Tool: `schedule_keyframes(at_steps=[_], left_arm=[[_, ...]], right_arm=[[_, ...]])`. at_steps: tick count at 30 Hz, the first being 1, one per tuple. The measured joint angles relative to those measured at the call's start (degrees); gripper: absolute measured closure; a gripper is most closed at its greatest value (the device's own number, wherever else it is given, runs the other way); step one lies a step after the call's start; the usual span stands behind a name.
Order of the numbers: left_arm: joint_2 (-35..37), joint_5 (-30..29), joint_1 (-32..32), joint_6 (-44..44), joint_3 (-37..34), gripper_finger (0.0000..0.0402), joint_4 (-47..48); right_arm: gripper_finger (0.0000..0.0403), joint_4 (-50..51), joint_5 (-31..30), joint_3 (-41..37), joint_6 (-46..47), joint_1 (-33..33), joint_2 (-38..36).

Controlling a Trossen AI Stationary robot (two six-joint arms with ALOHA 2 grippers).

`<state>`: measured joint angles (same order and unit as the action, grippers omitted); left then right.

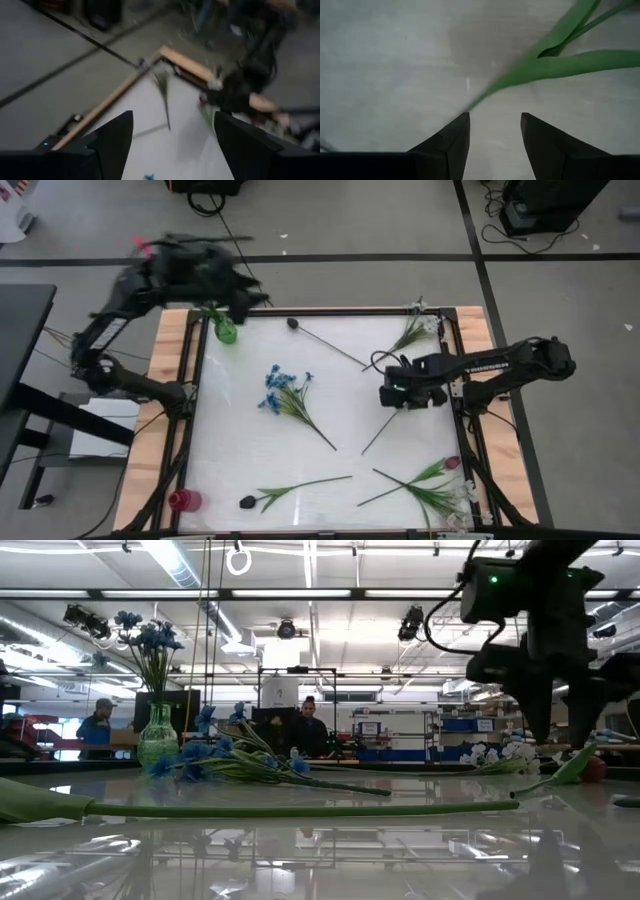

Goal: Sort flowers into vase by color
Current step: Put the top red tulip into the green vase

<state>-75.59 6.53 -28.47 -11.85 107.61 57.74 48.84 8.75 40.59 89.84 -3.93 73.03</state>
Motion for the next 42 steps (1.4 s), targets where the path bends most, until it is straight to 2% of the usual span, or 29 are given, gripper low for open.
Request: schedule_keyframes(at_steps=[8,16,20,25,27,30,34,38,42], left_arm=[[-9.10,-0.23,1.27,6.75,-0.07,0.0151,0.68],[-13.06,0.70,1.29,10.59,-0.07,0.0153,0.53],[-14.09,1.60,1.29,11.32,-0.07,0.0153,0.74],[-14.15,3.04,1.29,11.69,-0.07,0.0153,0.71],[-14.15,3.88,1.21,12.74,-0.07,0.0153,0.70],[-14.13,5.91,0.95,15.35,-0.07,0.0154,-0.35],[-14.88,8.38,1.36,16.85,-0.07,0.0168,-3.80],[-16.25,15.55,1.36,15.05,-0.09,0.0189,-7.64],[-16.40,15.96,0.95,15.94,-0.11,0.0199,-9.93]], right_arm=[[0.0218,-5.30,-7.24,-5.90,18.33,2.46,0.00],[0.0226,-8.70,-12.78,-8.82,24.55,2.41,0.00],[0.0270,-9.01,-13.46,-9.66,24.66,2.41,0.00],[0.0363,-8.67,-13.99,-10.17,24.60,2.49,-0.08],[0.0388,-8.95,-15.18,-9.91,23.67,2.52,-0.03],[0.0384,-11.92,-19.77,-8.31,19.77,2.30,0.10],[0.0383,-17.89,-24.13,-5.27,10.84,1.90,0.13],[0.0395,-24.12,-29.54,-1.67,1.85,0.72,0.11],[0.0390,-30.16,-30.27,3.13,-9.62,-1.40,0.04]])
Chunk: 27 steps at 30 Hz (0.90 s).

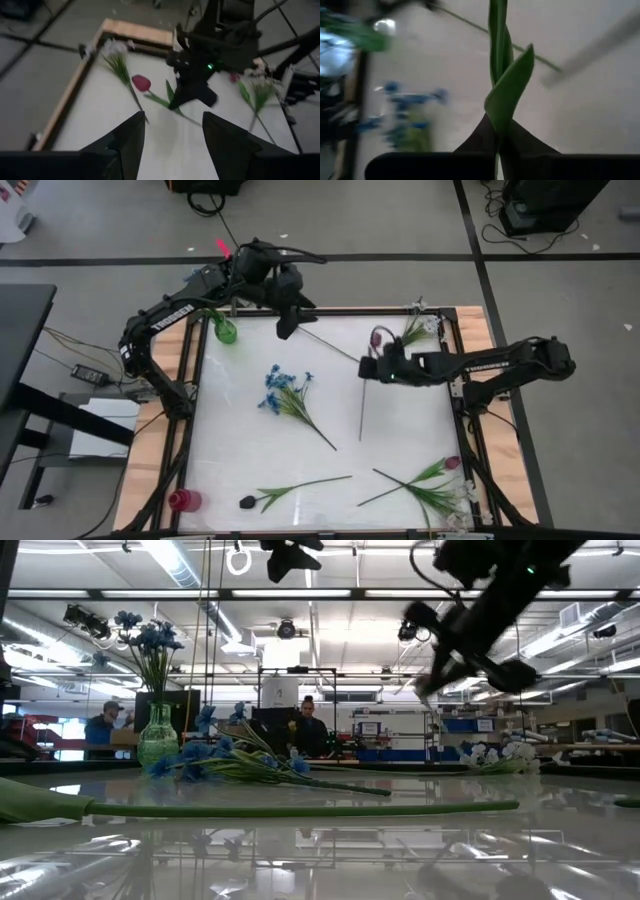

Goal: Sort flowers into vase by color
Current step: Put the top red tulip into the green vase

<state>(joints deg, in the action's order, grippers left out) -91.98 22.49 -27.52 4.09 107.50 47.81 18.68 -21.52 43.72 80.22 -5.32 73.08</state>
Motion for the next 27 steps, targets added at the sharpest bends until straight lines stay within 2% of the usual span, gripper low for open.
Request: schedule_keyframes(at_steps=[3,7,15,20,27], left_arm=[[0.02,0.21,-0.57,-1.31,0.02,0.0198,-2.86],[0.02,4.62,-1.47,-4.09,0.01,0.0187,-4.04],[-0.88,4.73,0.17,-4.01,0.00,0.0151,-5.25],[-1.51,4.46,1.25,-3.25,-0.04,0.0141,-10.00],[-2.27,4.59,2.58,-3.99,-0.04,0.0160,-18.29]], right_arm=[[0.0387,-1.16,-0.42,5.04,-9.91,-1.12,-0.13],[0.0387,-1.09,-0.96,12.50,-25.27,-2.17,-0.33],[0.0387,-2.22,-1.18,25.35,-50.36,-3.46,-0.42],[0.0386,-5.72,-0.59,29.30,-58.50,-4.71,-0.44],[0.0387,-15.74,7.63,30.10,-61.11,-6.74,-0.86]])
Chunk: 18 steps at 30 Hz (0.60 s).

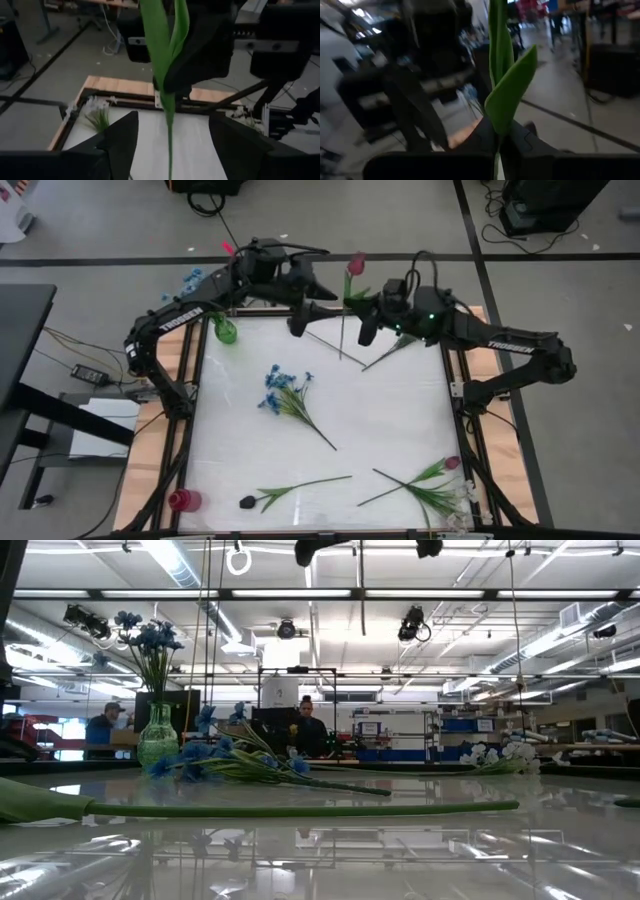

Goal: Sort flowers into vase by color
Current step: Put the top red tulip into the green vase

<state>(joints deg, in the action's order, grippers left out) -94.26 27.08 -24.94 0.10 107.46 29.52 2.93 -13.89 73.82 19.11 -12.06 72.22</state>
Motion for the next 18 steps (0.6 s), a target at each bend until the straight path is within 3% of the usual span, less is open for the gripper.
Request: schedule_keyframes(at_steps=[8,18], left_arm=[[0.06,0.02,0.60,-4.89,0.00,0.0225,-4.93],[-0.96,-0.01,3.05,-6.32,0.02,0.0263,-8.56]], right_arm=[[0.0386,-7.39,6.18,0.02,-2.49,-1.02,-0.02],[0.0386,-8.84,11.59,0.02,-3.90,-2.14,-0.17]])
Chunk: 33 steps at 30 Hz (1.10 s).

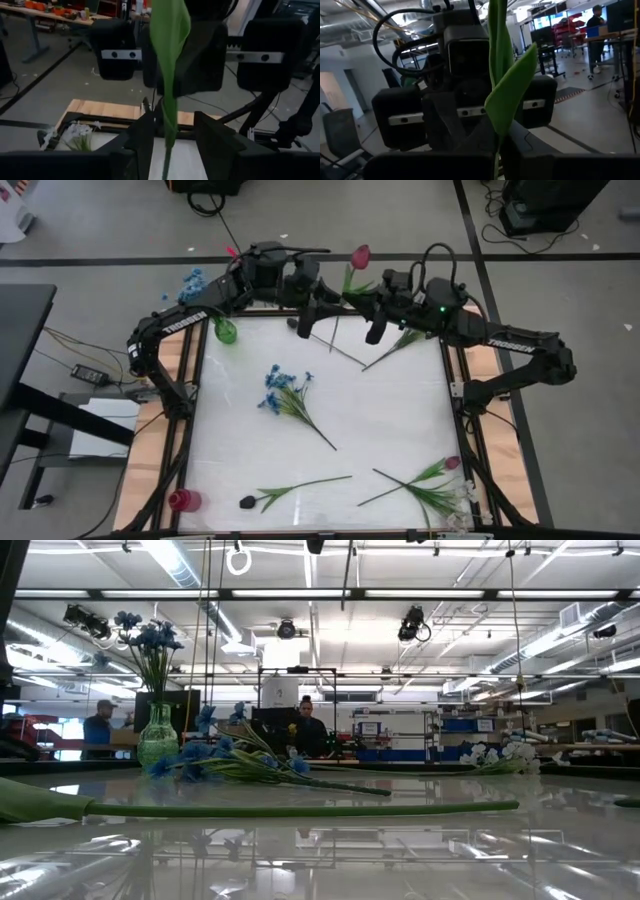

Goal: Sort flowers into vase by color
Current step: Put the top red tulip into the green vase

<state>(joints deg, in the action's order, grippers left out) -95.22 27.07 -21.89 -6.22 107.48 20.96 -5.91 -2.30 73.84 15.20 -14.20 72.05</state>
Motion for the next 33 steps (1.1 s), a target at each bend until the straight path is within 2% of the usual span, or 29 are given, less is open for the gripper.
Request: schedule_keyframes(at_steps=[3,8,10,13,16,18,20,24,29,33], left_arm=[[-0.11,-0.51,0.04,-0.13,0.00,0.0289,0.14],[-0.11,-1.73,-0.41,-2.63,0.00,0.0368,0.70],[-0.09,-1.68,-0.69,-3.66,0.00,0.0388,1.02],[-0.05,-4.46,-0.69,-3.53,-0.02,0.0391,2.69],[0.60,-12.77,-0.81,-3.46,0.02,0.0391,6.52],[1.28,-18.23,-1.34,-2.86,0.09,0.0391,11.47],[1.37,-21.25,-1.90,-1.72,0.09,0.0391,15.54],[1.50,-22.18,-2.82,-1.65,0.04,0.0391,18.26],[1.77,-27.01,-5.26,-1.73,0.04,0.0391,24.59],[1.62,-27.08,-6.14,-0.52,-1.49,0.0391,27.10]], right_arm=[[0.0386,0.00,0.97,0.00,0.01,-0.50,-0.01],[0.0386,0.55,1.79,-0.01,0.04,-0.68,-0.02],[0.0385,1.47,1.53,0.00,1.00,-0.71,-0.02],[0.0370,4.40,1.53,0.07,2.66,-1.48,-0.20],[0.0337,8.32,0.92,0.00,2.83,-2.25,-0.81],[0.0314,10.48,-1.56,-0.02,3.04,-2.51,-1.91],[0.0296,10.73,-5.08,-0.02,2.34,-2.82,-3.44],[0.0280,12.03,-9.70,-0.02,-1.09,-4.15,-6.02],[0.0280,15.27,-10.53,-0.02,-1.89,-6.38,-9.05],[0.0280,18.16,-10.72,-0.02,-2.15,-7.62,-10.32]])
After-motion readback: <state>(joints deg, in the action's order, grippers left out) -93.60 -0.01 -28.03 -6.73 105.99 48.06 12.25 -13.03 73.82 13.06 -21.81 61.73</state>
